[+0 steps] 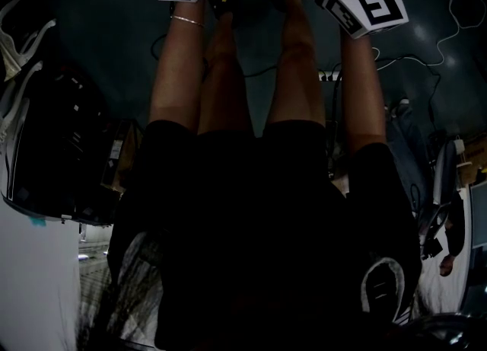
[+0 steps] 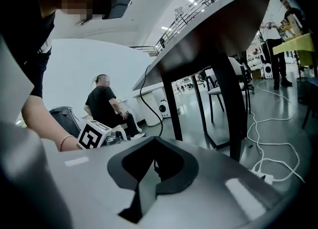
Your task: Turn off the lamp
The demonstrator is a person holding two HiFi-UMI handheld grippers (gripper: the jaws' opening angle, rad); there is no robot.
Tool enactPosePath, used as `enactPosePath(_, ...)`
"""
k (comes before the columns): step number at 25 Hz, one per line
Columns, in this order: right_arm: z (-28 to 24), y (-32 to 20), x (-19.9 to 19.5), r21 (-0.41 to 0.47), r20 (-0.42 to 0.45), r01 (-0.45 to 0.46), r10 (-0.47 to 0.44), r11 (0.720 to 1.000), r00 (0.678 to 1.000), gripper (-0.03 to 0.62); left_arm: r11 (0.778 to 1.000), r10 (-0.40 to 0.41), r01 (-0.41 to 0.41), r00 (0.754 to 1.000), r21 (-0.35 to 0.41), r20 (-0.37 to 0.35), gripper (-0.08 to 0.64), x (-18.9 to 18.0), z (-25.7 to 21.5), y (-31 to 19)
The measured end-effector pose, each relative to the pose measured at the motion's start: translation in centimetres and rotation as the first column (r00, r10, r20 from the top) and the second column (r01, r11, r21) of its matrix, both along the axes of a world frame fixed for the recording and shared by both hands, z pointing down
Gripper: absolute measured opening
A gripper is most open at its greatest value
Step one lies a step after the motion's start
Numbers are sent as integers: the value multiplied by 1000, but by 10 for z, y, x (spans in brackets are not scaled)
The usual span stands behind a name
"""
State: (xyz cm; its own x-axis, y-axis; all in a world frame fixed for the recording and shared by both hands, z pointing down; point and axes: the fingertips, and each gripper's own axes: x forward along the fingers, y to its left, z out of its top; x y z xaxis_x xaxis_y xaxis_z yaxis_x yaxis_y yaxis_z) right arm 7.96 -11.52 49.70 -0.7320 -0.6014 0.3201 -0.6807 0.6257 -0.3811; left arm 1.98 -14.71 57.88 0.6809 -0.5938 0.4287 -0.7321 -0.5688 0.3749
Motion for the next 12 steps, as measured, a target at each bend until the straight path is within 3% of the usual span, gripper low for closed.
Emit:
enactPosePath(4, 0, -1, 0, -19, 13, -29, 29, 999, 999, 2, 1000, -9, 9, 1000, 4, 4, 23, -3, -3, -2)
enactPosePath(12, 0, 3, -2, -1, 2, 4, -4, 1000, 1000, 2, 1000, -7, 7, 1000, 1, 1, 25, -1, -5, -1)
